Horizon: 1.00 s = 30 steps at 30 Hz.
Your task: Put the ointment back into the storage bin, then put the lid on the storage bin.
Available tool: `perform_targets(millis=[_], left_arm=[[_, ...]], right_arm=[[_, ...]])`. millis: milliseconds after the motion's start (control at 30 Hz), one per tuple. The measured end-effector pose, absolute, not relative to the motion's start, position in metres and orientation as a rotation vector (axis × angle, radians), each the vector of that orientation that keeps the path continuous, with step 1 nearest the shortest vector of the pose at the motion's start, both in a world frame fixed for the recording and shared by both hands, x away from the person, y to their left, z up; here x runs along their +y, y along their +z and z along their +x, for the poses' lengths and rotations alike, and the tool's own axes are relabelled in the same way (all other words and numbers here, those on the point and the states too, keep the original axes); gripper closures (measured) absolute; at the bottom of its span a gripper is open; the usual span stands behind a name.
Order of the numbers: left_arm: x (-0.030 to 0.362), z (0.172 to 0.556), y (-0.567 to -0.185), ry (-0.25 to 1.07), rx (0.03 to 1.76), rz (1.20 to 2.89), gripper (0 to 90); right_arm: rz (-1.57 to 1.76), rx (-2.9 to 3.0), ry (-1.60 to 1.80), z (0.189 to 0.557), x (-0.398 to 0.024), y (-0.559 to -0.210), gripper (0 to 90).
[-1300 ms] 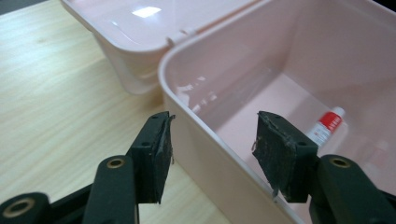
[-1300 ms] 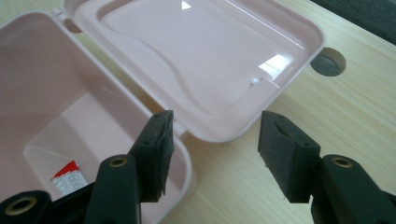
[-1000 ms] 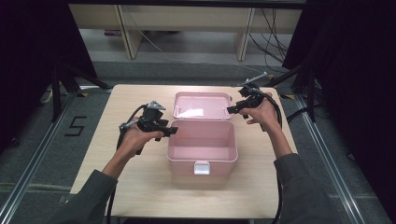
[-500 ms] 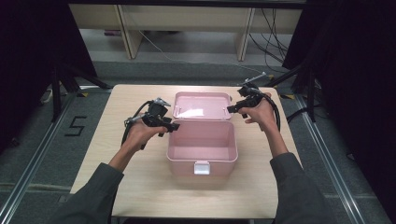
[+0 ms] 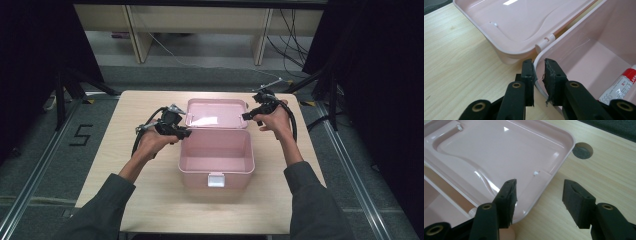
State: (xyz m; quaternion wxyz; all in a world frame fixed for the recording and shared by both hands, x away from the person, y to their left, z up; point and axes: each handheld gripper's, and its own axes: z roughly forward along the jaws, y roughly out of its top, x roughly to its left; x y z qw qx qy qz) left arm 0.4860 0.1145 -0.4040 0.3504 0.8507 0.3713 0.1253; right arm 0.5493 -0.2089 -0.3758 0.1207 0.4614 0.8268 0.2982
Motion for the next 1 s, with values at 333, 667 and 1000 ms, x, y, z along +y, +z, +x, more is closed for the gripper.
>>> perform_targets(millis=[333, 667, 1000], left_arm=[[0.114, 0.485, -0.403, 0.323, 0.967, 2.214, 78.5], [0.114, 0.483, -0.403, 0.330, 0.966, 2.209, 78.6], [0.115, 0.483, -0.403, 0.333, 0.961, 2.206, 78.7]], right_arm=[[1.372, 2.406, 0.888, 0.556, -0.208, -0.380, 46.6], [1.413, 2.317, 0.956, 0.568, -0.210, -0.389, 58.9], [1.436, 2.321, 0.875, 0.579, -0.206, -0.392, 64.3]])
